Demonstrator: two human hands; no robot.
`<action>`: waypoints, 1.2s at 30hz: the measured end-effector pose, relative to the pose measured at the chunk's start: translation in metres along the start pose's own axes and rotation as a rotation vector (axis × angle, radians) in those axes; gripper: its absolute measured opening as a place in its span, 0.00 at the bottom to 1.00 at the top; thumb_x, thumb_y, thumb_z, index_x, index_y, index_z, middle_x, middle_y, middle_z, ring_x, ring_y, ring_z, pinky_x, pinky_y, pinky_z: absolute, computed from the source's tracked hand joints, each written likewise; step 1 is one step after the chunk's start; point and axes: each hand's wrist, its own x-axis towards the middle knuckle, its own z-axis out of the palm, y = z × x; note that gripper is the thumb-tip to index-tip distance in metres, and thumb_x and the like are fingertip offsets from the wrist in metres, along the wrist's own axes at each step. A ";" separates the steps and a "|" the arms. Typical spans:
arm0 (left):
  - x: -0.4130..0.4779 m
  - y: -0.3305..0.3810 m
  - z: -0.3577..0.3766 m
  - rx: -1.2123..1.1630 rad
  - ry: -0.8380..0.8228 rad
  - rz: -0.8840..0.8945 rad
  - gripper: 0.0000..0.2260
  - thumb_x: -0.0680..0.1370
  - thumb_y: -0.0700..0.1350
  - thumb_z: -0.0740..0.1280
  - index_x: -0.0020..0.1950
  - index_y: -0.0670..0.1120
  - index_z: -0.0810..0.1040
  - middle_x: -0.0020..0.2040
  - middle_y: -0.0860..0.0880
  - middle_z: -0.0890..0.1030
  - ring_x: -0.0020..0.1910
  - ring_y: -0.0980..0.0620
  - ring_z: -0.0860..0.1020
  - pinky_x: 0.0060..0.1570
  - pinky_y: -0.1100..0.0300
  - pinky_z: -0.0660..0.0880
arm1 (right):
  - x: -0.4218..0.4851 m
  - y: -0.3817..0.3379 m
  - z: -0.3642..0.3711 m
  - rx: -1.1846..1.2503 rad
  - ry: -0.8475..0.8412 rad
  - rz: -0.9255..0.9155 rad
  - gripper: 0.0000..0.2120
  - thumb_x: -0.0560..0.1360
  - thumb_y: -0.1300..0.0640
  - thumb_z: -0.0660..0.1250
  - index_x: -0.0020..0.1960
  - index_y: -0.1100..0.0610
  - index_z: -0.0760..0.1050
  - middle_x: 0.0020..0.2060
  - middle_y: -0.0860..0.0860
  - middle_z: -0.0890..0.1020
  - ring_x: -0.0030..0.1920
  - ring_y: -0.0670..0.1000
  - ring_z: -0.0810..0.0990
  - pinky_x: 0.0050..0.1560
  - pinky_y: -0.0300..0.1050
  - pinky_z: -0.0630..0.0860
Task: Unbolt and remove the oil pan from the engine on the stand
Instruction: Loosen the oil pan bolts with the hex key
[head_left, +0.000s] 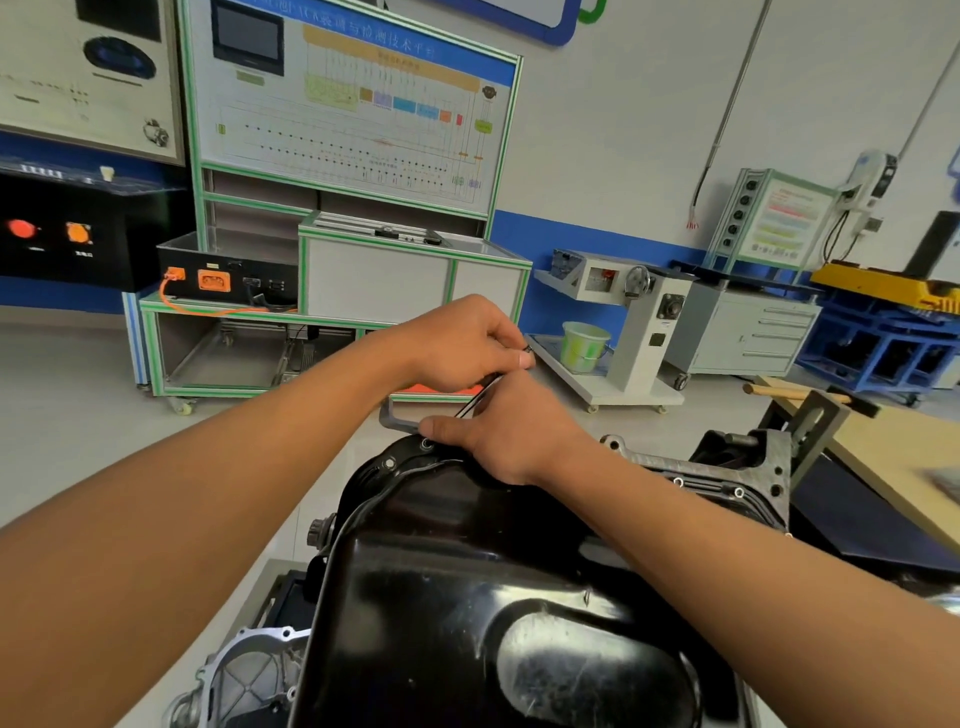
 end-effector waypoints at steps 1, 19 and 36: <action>0.000 0.000 0.001 -0.026 0.000 -0.004 0.07 0.81 0.44 0.67 0.55 0.44 0.84 0.23 0.57 0.73 0.26 0.60 0.69 0.35 0.62 0.71 | 0.000 -0.001 -0.001 -0.010 -0.003 -0.012 0.32 0.70 0.36 0.73 0.67 0.53 0.74 0.57 0.51 0.82 0.57 0.54 0.80 0.61 0.52 0.77; -0.006 -0.025 0.032 -0.527 0.431 0.082 0.12 0.84 0.40 0.58 0.47 0.48 0.79 0.24 0.57 0.71 0.26 0.61 0.69 0.31 0.71 0.69 | -0.003 -0.013 -0.003 -0.010 -0.074 -0.198 0.09 0.77 0.57 0.70 0.45 0.63 0.77 0.39 0.60 0.81 0.40 0.58 0.79 0.41 0.51 0.75; -0.116 -0.066 0.039 -0.983 1.089 -0.164 0.10 0.85 0.42 0.57 0.48 0.46 0.76 0.37 0.48 0.83 0.35 0.54 0.78 0.31 0.64 0.77 | 0.003 -0.024 -0.001 0.015 -0.210 -0.264 0.05 0.74 0.56 0.75 0.46 0.57 0.87 0.35 0.46 0.82 0.40 0.46 0.78 0.46 0.39 0.71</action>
